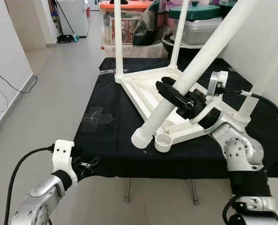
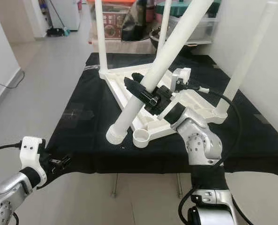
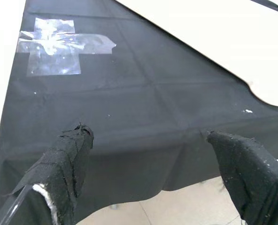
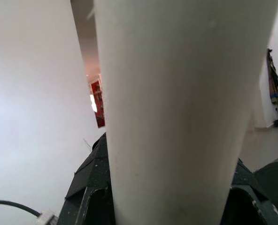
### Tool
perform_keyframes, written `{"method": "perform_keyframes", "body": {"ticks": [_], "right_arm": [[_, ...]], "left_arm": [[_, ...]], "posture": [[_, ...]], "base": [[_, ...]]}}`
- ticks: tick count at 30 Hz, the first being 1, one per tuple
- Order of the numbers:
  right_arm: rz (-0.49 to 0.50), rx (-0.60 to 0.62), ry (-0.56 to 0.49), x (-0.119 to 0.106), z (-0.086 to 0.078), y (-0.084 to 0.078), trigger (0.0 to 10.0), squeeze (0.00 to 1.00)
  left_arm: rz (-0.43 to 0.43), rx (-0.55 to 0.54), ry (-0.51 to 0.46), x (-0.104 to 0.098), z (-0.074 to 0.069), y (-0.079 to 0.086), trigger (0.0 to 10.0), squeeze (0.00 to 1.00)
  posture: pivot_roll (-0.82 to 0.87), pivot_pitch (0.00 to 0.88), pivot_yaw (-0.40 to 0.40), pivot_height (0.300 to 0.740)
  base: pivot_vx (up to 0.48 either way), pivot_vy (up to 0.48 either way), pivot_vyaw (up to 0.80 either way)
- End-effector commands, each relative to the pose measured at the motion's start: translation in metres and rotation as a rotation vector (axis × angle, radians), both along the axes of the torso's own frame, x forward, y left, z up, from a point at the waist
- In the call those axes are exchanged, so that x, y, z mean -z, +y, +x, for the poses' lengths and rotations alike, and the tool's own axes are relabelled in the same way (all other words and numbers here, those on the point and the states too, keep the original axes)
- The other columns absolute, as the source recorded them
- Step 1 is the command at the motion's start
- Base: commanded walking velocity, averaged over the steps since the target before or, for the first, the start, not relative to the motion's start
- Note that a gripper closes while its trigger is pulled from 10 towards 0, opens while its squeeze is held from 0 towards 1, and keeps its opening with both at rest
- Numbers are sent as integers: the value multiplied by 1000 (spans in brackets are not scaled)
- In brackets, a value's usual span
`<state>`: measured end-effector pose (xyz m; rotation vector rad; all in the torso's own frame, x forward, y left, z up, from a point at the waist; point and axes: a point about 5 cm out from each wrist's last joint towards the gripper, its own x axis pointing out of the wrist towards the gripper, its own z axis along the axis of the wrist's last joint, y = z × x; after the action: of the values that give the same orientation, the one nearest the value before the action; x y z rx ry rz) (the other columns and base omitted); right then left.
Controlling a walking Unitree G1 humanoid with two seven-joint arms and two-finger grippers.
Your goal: Building children table
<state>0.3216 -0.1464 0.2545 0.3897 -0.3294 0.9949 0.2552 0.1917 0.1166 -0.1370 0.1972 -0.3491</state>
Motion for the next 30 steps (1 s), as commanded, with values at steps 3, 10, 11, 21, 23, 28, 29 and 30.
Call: {"method": "perform_keyframes", "body": {"ticks": [3, 10, 11, 21, 23, 28, 29, 30], "right_arm": [[67, -66, -25, -4, -9, 5, 0, 0], [137, -262, -78, -14, -31, 15, 0, 0], [194, -304, -89, -21, -36, 16, 0, 0], [536, -595, -150, -50, -63, 30, 0, 0], [493, -642, -170, -48, -70, 35, 0, 0], [401, -728, -176, -43, -81, 41, 0, 0], [388, -742, -170, -41, -83, 43, 0, 0], [388, -742, -170, -41, -83, 43, 0, 0]], "left_arm": [[13, -9, -2, 3, 1, -3, 10000, 0], [1, -5, -10, 4, 3, -8, 10000, 0], [0, -2, -9, 4, 3, -9, 10000, 0], [-9, 1, -9, 6, 4, -15, 10000, 0], [-11, 1, -8, 7, 4, -17, 10000, 0], [-16, 14, -3, 9, 4, -21, 10000, 0], [-13, 15, -2, 9, 4, -21, 10000, 0], [-13, 15, -2, 9, 4, -21, 10000, 0]], "posture": [[95, 0, -25, 740], [91, 0, -18, 740], [92, 0, -17, 740], [97, 0, -25, 740], [98, 0, -25, 740], [102, 0, -29, 740], [103, 0, -31, 740], [103, 0, -31, 740]], "base": [[0, 0, 0], [0, 0, 0], [0, 0, 0], [0, 0, 0], [0, 0, 0], [0, 0, 0], [0, 0, 0], [0, 0, 0]]}}
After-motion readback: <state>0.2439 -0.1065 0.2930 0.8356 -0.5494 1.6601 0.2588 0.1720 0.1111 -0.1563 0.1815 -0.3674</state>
